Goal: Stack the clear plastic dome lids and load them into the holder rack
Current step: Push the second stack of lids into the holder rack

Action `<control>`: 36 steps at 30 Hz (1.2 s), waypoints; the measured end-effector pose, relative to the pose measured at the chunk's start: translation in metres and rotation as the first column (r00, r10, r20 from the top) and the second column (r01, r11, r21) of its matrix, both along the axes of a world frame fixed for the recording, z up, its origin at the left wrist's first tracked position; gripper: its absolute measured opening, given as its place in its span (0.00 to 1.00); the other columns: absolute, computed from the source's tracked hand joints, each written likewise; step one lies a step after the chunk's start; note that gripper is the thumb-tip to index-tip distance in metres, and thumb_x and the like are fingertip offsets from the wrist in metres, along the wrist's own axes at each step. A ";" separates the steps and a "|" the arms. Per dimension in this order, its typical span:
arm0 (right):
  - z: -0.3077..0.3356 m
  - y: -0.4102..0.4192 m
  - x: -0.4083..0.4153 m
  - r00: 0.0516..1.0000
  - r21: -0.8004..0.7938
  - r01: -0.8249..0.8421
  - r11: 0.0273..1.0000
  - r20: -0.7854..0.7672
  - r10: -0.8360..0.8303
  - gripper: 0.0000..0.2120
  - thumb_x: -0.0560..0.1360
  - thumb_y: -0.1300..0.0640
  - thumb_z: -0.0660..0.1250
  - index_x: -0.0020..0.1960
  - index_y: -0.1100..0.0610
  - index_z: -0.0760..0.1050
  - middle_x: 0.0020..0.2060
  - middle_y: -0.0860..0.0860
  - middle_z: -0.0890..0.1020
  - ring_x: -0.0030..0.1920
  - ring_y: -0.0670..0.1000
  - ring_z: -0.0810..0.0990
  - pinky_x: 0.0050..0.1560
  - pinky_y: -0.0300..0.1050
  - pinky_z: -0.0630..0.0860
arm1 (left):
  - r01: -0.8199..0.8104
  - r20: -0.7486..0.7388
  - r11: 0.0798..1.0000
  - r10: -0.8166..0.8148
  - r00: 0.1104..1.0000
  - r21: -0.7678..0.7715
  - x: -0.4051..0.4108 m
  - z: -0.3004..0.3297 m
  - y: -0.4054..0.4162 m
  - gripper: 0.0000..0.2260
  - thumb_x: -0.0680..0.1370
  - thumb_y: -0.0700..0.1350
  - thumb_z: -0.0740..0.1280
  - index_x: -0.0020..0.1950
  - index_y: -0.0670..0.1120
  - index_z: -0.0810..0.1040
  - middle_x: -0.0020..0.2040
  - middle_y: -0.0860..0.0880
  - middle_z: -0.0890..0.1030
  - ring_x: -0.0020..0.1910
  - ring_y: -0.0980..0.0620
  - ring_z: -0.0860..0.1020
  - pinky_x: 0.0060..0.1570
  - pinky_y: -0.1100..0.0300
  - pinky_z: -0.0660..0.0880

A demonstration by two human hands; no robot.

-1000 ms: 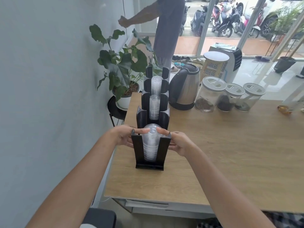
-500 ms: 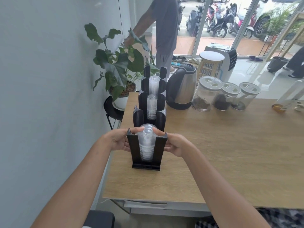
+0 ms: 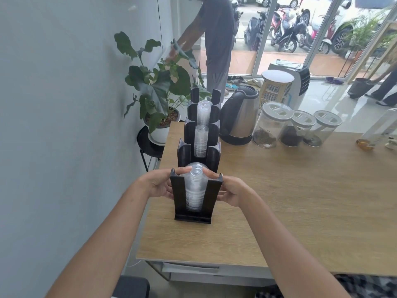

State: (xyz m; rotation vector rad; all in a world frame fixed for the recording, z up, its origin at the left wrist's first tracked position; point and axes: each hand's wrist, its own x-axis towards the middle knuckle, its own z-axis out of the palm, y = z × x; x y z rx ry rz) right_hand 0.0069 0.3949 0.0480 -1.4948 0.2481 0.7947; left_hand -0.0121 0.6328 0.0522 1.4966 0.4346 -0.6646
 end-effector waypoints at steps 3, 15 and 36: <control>0.002 -0.001 0.002 1.000 -0.010 -0.014 1.000 -0.007 0.014 0.48 0.54 0.39 0.85 0.67 0.62 0.78 0.61 0.60 0.83 0.62 0.59 0.81 0.65 0.58 0.79 | -0.010 0.009 1.000 0.010 1.000 0.000 -0.003 -0.001 -0.002 0.42 0.64 0.61 0.82 0.72 0.44 0.73 0.59 0.38 0.85 0.58 0.37 0.83 0.59 0.41 0.80; 0.011 -0.006 0.000 0.999 0.006 0.032 0.999 -0.020 -0.032 0.38 0.61 0.45 0.85 0.64 0.64 0.79 0.59 0.60 0.84 0.58 0.58 0.82 0.64 0.60 0.78 | -0.080 0.042 0.997 0.080 0.996 0.001 -0.014 0.007 -0.018 0.36 0.64 0.58 0.81 0.66 0.42 0.75 0.58 0.36 0.84 0.57 0.36 0.83 0.61 0.39 0.78; 0.023 -0.006 -0.009 0.997 -0.006 0.077 0.997 -0.010 -0.077 0.45 0.53 0.37 0.83 0.62 0.62 0.80 0.58 0.62 0.85 0.59 0.62 0.83 0.62 0.60 0.82 | -0.103 0.019 0.994 0.103 0.995 0.038 -0.029 0.022 -0.018 0.37 0.67 0.67 0.74 0.64 0.41 0.77 0.54 0.34 0.85 0.57 0.34 0.83 0.62 0.39 0.77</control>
